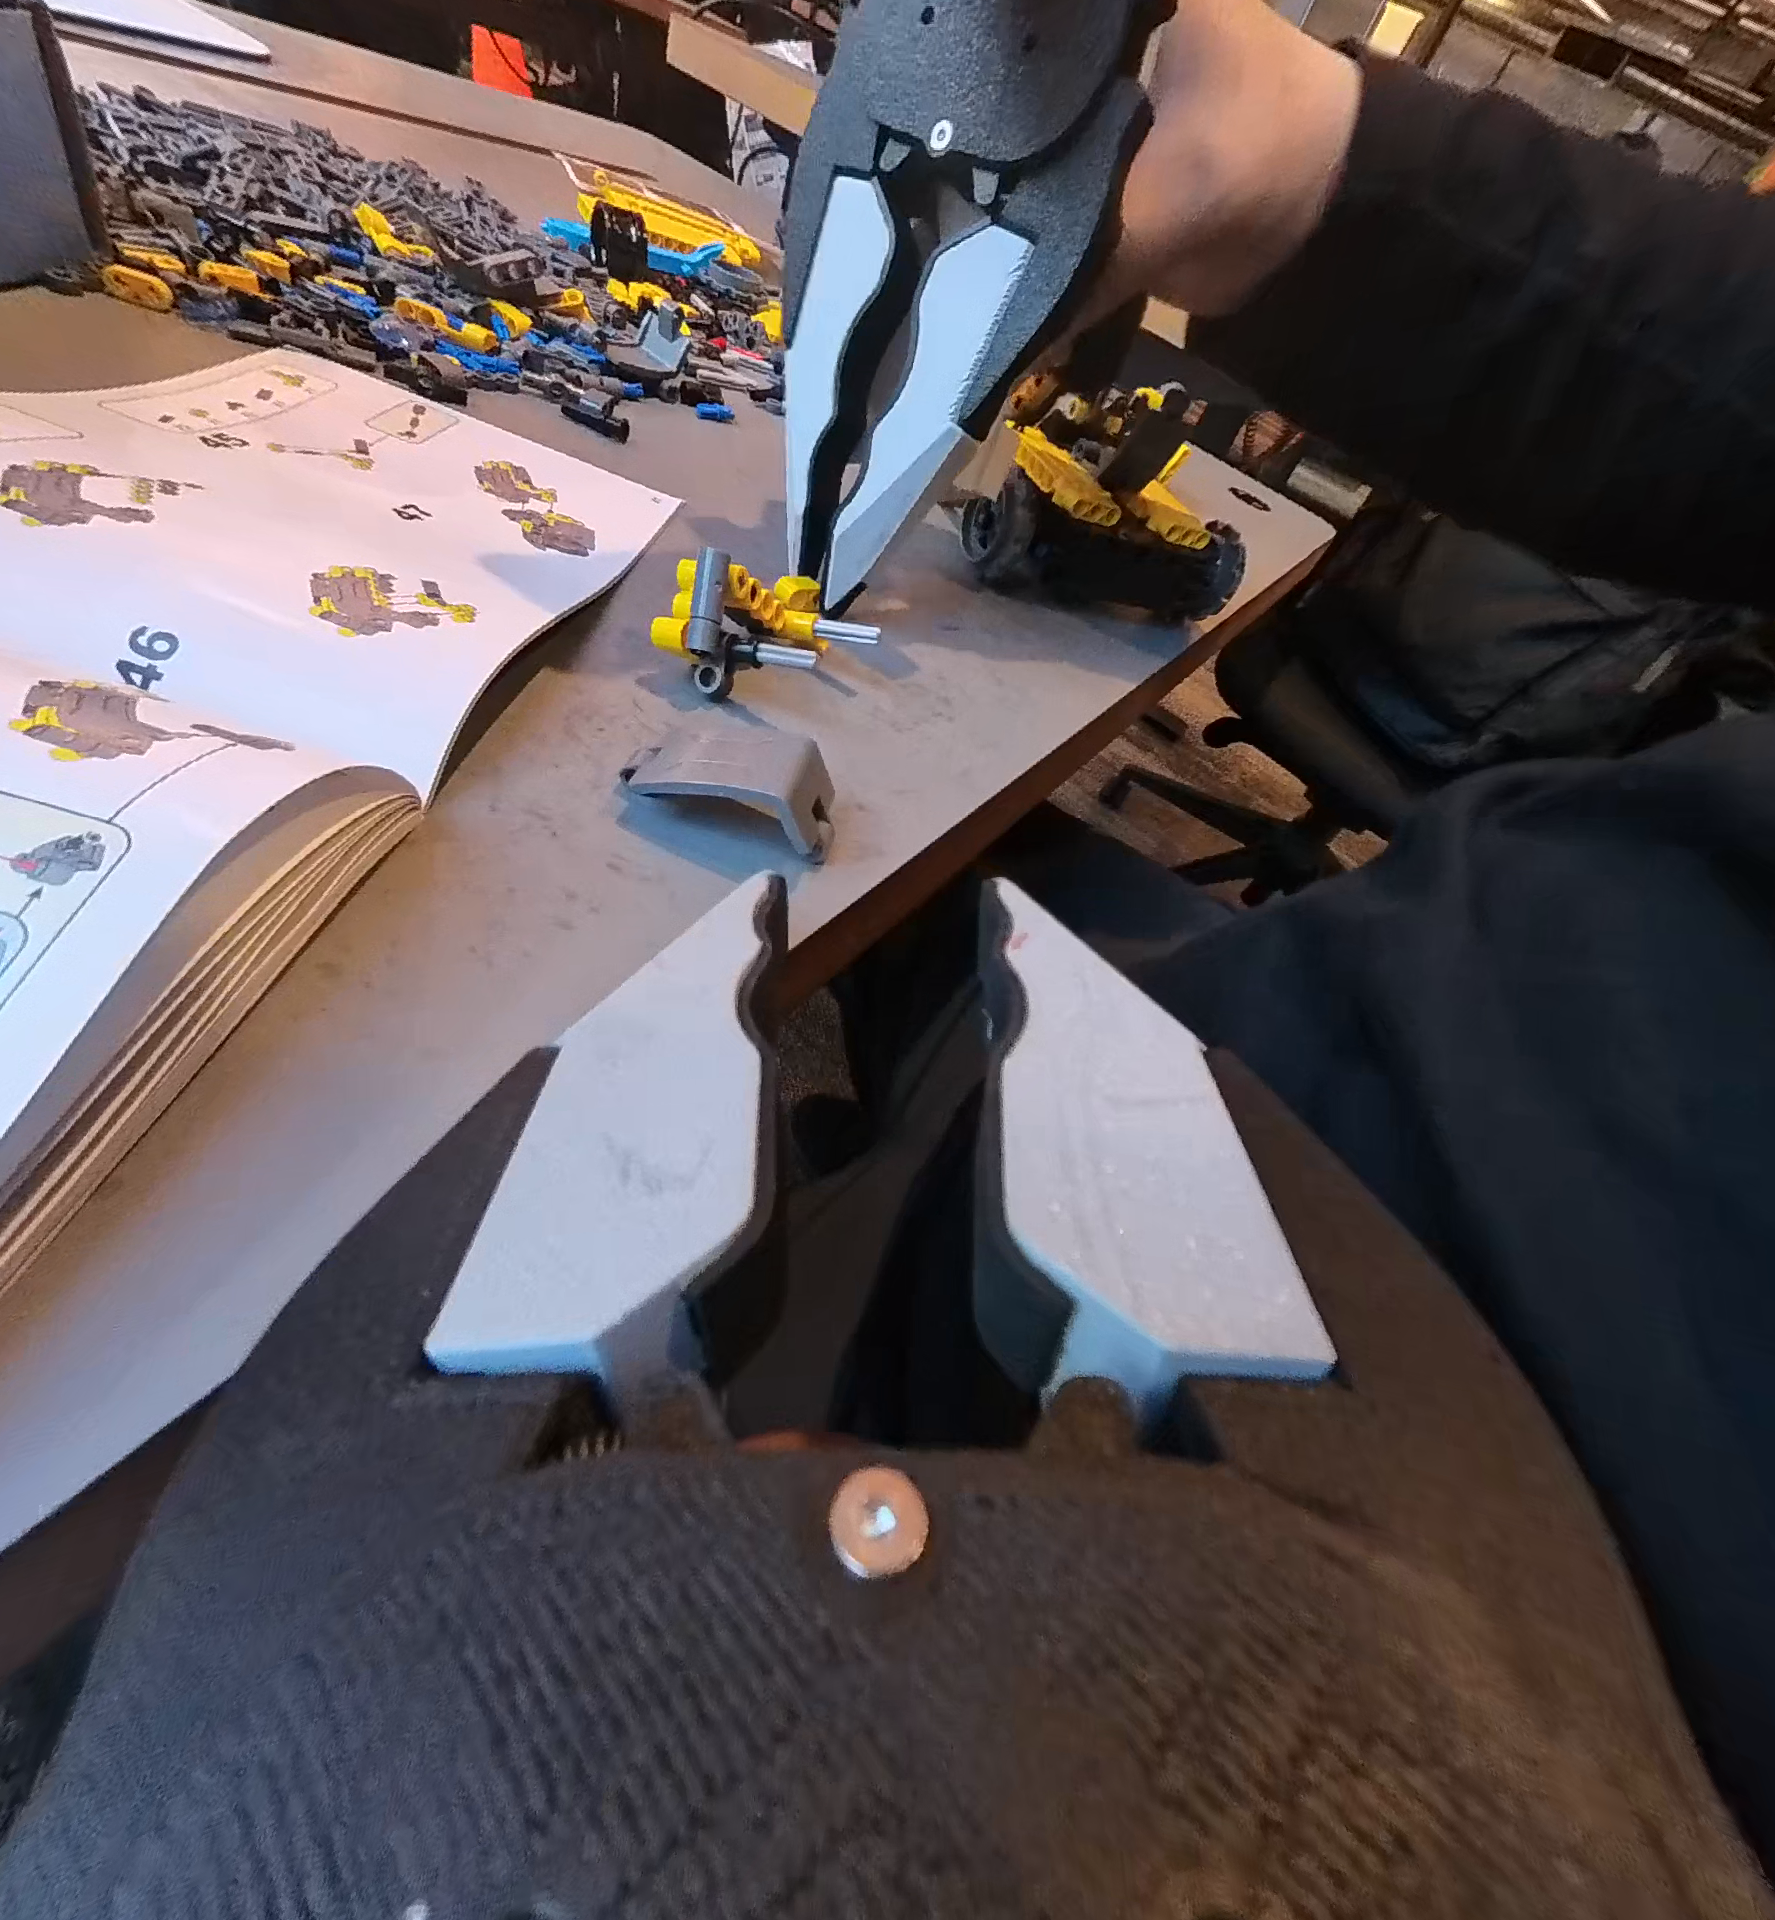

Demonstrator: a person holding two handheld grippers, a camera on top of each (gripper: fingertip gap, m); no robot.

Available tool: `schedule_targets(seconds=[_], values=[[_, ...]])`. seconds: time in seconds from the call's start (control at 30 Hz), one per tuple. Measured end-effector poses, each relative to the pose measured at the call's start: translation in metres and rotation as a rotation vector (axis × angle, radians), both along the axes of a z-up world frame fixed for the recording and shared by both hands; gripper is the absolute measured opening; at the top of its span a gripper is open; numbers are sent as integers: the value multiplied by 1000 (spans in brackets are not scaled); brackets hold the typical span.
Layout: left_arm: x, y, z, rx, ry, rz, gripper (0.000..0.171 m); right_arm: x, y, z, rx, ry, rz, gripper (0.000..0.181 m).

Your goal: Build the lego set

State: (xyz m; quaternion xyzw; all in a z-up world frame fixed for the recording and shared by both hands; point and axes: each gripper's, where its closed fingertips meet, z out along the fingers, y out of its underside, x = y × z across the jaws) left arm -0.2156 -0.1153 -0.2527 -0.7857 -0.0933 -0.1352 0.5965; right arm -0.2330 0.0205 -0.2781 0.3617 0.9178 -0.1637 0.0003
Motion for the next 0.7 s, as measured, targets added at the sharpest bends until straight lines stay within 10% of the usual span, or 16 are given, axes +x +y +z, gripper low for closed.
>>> schedule_targets(seconds=[0.7], values=[[6, 3, -6, -30, -14, -15, 34, 16, -50, 16, -85, 122, -72, 8]])
